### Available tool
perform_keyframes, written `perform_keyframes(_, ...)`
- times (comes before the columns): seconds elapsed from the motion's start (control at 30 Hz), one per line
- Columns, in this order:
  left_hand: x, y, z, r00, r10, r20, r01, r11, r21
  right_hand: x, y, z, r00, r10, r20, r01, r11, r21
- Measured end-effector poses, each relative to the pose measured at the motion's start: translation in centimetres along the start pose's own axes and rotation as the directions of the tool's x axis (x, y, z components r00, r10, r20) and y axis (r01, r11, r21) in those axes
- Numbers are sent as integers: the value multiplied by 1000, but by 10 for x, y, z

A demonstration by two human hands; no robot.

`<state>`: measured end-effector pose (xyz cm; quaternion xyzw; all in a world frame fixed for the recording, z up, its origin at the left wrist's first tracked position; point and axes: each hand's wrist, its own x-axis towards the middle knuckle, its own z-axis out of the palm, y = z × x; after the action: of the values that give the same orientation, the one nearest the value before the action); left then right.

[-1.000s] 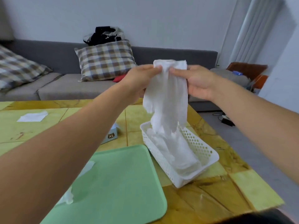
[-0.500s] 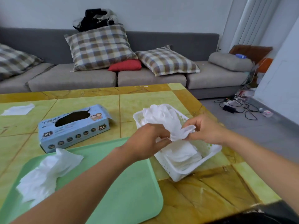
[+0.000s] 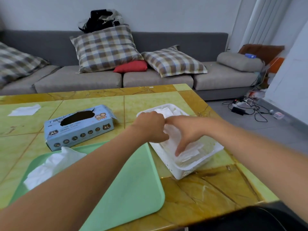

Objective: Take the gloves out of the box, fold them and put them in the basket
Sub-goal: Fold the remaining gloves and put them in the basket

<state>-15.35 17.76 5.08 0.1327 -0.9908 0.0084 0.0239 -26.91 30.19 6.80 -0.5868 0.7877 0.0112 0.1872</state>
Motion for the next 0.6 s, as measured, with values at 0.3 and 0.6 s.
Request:
perform_keyframes(0.3, -77, -73, -20, 985, -51, -163, -37, 870, -491, 25, -49, -37, 975, 216, 57, -188, 932, -309)
perform_keyframes(0.6, -237, -212, 25, 844, -529, 82, 517, 767, -380, 111, -257, 62, 928, -368, -57, 369, 930, -6)
